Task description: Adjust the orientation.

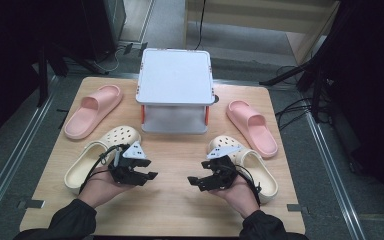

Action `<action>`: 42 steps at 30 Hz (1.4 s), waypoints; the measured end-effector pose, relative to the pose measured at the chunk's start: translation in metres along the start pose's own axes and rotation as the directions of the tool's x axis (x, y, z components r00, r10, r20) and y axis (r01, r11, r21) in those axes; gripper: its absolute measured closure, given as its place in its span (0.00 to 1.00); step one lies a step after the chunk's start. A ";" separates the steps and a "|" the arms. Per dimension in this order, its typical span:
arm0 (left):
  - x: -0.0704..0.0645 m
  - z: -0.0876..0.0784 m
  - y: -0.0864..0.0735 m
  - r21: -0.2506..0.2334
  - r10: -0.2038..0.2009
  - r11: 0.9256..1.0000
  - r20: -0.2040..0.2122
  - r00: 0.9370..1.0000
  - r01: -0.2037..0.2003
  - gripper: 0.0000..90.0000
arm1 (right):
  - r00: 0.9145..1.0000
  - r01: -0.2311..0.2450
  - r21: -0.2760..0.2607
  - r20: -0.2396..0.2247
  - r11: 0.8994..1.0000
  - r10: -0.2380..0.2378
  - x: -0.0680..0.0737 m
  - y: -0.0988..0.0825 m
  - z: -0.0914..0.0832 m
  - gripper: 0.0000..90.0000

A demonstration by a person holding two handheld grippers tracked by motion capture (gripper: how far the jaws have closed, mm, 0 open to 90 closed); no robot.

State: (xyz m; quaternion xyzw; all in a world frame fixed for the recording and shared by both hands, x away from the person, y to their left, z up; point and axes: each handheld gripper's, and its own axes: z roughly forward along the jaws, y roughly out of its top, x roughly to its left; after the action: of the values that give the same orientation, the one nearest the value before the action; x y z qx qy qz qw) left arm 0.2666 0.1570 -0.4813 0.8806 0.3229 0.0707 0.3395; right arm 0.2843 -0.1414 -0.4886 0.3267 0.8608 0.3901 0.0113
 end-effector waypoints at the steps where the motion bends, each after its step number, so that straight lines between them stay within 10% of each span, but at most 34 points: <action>1: 0.002 -0.001 -0.001 0.013 -0.012 1.000 0.011 1.000 0.011 0.57 | 1.000 0.001 -0.020 -0.003 1.000 -0.001 0.001 0.001 -0.001 0.27; 22: 0.010 -0.019 -0.003 0.010 -0.070 0.998 0.004 0.998 0.070 0.53 | 0.998 0.060 0.004 0.011 0.998 -0.060 0.017 0.012 0.005 0.59; 42: 0.018 -0.053 -0.024 -0.026 -0.153 0.988 -0.021 0.988 0.153 0.59 | 0.997 0.077 -0.012 -0.004 0.997 -0.077 0.013 0.027 0.015 0.57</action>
State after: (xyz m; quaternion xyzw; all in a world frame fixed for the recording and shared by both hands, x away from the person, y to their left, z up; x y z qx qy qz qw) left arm 0.2502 0.2105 -0.4581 0.8482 0.3927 0.0585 0.3507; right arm 0.2927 -0.1110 -0.4778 0.2924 0.8705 0.3949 0.0264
